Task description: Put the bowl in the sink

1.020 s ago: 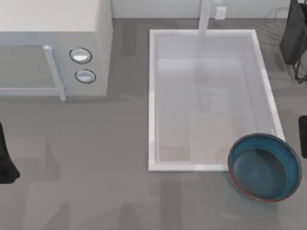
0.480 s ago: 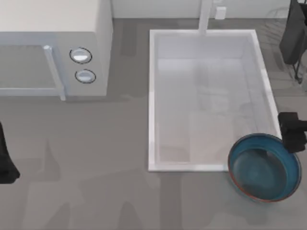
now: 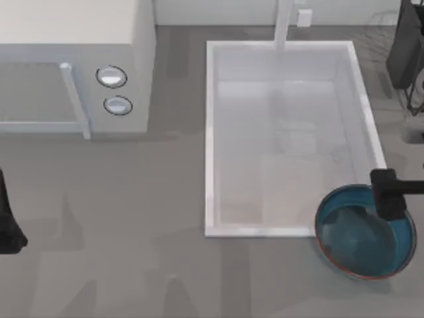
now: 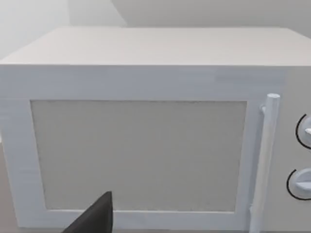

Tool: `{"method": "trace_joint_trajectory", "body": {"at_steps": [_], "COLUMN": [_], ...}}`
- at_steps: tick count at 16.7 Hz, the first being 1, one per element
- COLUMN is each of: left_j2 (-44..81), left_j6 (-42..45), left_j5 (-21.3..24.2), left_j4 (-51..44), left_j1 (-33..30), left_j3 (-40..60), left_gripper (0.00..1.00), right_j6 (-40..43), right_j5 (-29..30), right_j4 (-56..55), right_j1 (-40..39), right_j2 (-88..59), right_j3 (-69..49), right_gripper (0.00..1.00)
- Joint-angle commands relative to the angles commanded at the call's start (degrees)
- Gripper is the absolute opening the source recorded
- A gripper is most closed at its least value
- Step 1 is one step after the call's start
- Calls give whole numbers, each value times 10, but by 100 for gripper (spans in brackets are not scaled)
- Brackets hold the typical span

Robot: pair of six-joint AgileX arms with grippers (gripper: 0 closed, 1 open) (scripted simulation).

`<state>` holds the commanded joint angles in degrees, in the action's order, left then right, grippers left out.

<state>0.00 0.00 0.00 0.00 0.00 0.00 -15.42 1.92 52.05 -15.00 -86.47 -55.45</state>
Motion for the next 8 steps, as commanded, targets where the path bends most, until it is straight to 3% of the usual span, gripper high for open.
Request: {"method": "trace_joint_trajectory", "body": {"at_steps": [4,8], "left_j2": [0,0], "left_j6": [0,0], "left_j5": [0,0], "left_j4": [0,0], "left_j1": [0,0], "left_j3": [0,0], "left_gripper": [100,100], "right_j6": [1,1], "right_j5": [0,0], "right_j4": [-116,-143], "right_j1": [2,2], "right_j2": [-49,-63], "right_j3": [63,81], "right_gripper": [100,100]}}
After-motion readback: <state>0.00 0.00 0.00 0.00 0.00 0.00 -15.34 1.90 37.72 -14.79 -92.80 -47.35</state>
